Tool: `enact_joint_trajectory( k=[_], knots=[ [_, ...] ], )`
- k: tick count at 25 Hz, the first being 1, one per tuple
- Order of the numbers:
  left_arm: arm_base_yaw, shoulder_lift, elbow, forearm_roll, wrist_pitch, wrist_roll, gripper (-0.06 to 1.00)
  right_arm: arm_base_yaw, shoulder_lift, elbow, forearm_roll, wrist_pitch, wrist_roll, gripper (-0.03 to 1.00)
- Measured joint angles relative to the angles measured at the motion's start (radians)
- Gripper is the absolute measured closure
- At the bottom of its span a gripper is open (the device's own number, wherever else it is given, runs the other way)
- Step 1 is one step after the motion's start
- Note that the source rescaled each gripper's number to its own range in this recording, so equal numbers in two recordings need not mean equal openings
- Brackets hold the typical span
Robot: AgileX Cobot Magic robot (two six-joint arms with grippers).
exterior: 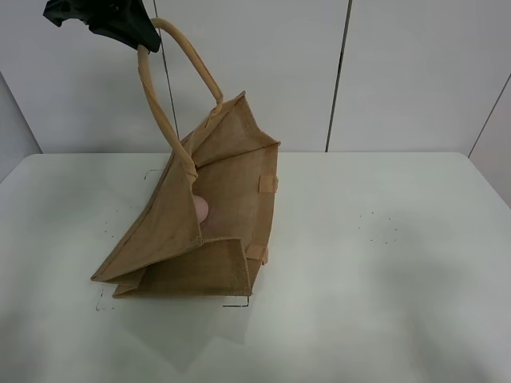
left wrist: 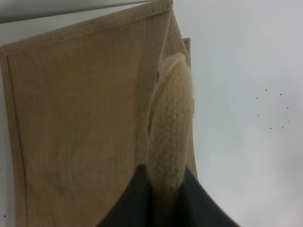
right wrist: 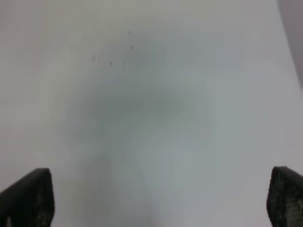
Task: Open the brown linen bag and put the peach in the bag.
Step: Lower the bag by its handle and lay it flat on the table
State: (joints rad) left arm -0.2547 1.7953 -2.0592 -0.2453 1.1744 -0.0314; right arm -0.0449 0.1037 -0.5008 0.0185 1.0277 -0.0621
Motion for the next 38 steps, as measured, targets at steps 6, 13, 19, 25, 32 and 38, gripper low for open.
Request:
enact_joint_trajectory(
  k=[6,13,19,25,32,38],
  knots=[
    [0.0,0.0,0.0,0.0,0.0,0.002,0.94,0.0,-0.107,0.0,0.0,-0.002,0.001,-0.03],
    [0.0,0.0,0.0,0.0,0.0,0.017,0.94,0.0,-0.107,0.0,0.0,-0.002,0.001,-0.03],
    [0.0,0.0,0.0,0.0,0.0,0.018,0.94,0.0,-0.107,0.0,0.0,-0.003,0.001,-0.03],
    [0.0,0.0,0.002,0.0,0.0,0.018,0.94,0.0,-0.107,0.0,0.0,-0.003,0.001,-0.03],
    [0.0,0.043,0.023,-0.02,-0.002,0.019,0.94,0.0,-0.107,0.0,0.0,-0.004,0.001,-0.03],
    [-0.004,0.2,0.03,-0.049,-0.004,0.019,0.94,0.0,-0.107,0.0,0.0,-0.004,0.001,-0.03]
  ],
)
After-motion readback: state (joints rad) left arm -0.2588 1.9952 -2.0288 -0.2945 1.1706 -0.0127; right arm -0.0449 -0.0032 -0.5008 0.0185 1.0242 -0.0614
